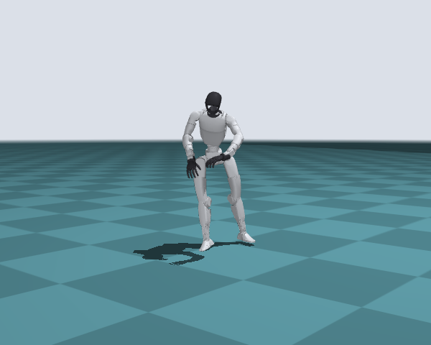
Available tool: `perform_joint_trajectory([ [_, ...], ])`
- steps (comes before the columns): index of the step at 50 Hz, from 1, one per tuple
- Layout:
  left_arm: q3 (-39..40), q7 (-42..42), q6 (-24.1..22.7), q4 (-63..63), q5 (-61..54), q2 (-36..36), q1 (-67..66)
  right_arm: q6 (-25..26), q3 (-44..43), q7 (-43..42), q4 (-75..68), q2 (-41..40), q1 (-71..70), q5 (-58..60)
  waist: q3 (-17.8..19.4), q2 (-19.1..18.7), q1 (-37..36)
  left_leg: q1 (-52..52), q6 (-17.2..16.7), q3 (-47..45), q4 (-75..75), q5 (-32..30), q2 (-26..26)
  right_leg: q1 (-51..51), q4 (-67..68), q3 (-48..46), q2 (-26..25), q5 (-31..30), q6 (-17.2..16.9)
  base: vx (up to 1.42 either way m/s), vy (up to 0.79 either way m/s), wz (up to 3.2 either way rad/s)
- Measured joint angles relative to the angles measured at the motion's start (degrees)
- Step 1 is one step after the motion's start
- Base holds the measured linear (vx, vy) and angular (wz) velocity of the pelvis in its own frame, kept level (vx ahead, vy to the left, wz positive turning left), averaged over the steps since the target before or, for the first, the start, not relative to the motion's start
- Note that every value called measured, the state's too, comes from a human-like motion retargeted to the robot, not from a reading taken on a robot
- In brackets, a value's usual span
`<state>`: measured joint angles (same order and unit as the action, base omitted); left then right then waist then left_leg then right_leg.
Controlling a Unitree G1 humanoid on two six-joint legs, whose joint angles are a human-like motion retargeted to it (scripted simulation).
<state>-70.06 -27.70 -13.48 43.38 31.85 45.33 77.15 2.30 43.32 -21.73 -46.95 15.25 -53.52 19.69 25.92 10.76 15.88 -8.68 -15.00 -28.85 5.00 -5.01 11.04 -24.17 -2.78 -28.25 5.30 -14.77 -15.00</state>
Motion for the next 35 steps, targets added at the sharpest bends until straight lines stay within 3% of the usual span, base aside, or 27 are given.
perform_joint_trajectory([
  [5,24.0,11.3,10.0,17.4,-17.4,0.6,-0.2,2.5,-0.1,2.2,0.5,-0.1,-2.2,1.2,1.8,1.2,1.4,1.7,0.0,-3.1,0.0,-0.2,1.0,0.5,0.2,1.6,-1.5,1.0,0.0,0.07,-0.15,-0.33],
  [7,26.4,10.5,10.4,16.0,-18.3,0.8,-1.2,2.8,-0.5,2.1,0.3,0.4,-2.6,1.5,2.6,0.9,1.0,2.5,0.0,-3.6,0.0,-0.2,1.5,1.0,0.3,1.9,-2.2,1.5,0.0,0.1,-0.17,-0.23],
  [13,13.1,8.3,-1.9,-12.1,-13.2,1.9,-10.5,2.0,-2.3,0.8,-0.4,2.6,-1.2,0.9,3.3,-1.5,-1.2,0.7,0.0,-0.1,0.0,0.0,0.1,1.4,-0.2,2.0,-2.5,2.0,0.0,0.05,-0.06,-0.01],
  [15,11.8,6.5,-6.2,-20.3,-8.9,2.4,-14.2,1.3,-3.3,0.3,-0.3,3.5,-0.5,2.0,3.2,-2.5,-1.8,-1.1,0.0,0.7,0.0,0.3,-1.0,1.0,-0.1,1.6,-2.0,1.9,0.0,0.01,0.06,0.26],
  [18,17.3,-0.1,-8.8,-22.2,-3.6,3.8,-23.2,0.3,-4.5,-1.0,-0.8,4.0,-0.3,3.4,3.3,-3.3,-2.6,-3.6,0.0,0.1,0.0,0.8,-2.5,0.7,0.1,1.2,-1.1,1.8,0.0,0.0,0.09,0.21],
  [23,37.7,-1.4,-6.4,-8.6,-18.3,3.9,-40.4,1.3,-5.6,-2.4,-1.7,3.6,-0.8,3.6,3.6,-3.5,-5.5,-5.0,0.0,1.7,0.0,0.4,-3.9,1.2,0.3,2.1,-0.9,2.0,0.0,0.05,0.06,-0.18],
  [27,50.3,-0.5,-1.3,8.8,-32.2,5.4,-46.1,2.2,-4.6,-4.2,-2.1,4.0,-1.2,2.0,3.8,-3.5,-8.3,-4.3,0.0,2.2,0.0,-0.9,-4.0,1.8,0.2,3.1,-1.4,1.9,0.0,0.01,0.03,-0.33],
  [32,59.7,1.1,8.4,31.5,-43.5,6.4,-44.2,3.7,-3.3,-1.9,-0.5,6.2,-1.3,-0.9,3.9,-4.1,-10.5,-4.5,0.0,-0.1,0.0,-1.5,-4.3,1.3,0.2,2.9,-1.2,1.1,0.0,-0.07,0.1,-0.05],
  [35,61.1,3.2,10.4,34.2,-45.5,4.6,-42.0,4.2,-4.2,-1.0,-0.8,6.8,-1.1,-1.0,3.9,-4.3,-11.6,-5.4,0.0,0.2,0.0,-1.5,-5.0,0.7,0.2,2.2,-0.5,0.4,0.0,-0.1,0.16,0.2],
])
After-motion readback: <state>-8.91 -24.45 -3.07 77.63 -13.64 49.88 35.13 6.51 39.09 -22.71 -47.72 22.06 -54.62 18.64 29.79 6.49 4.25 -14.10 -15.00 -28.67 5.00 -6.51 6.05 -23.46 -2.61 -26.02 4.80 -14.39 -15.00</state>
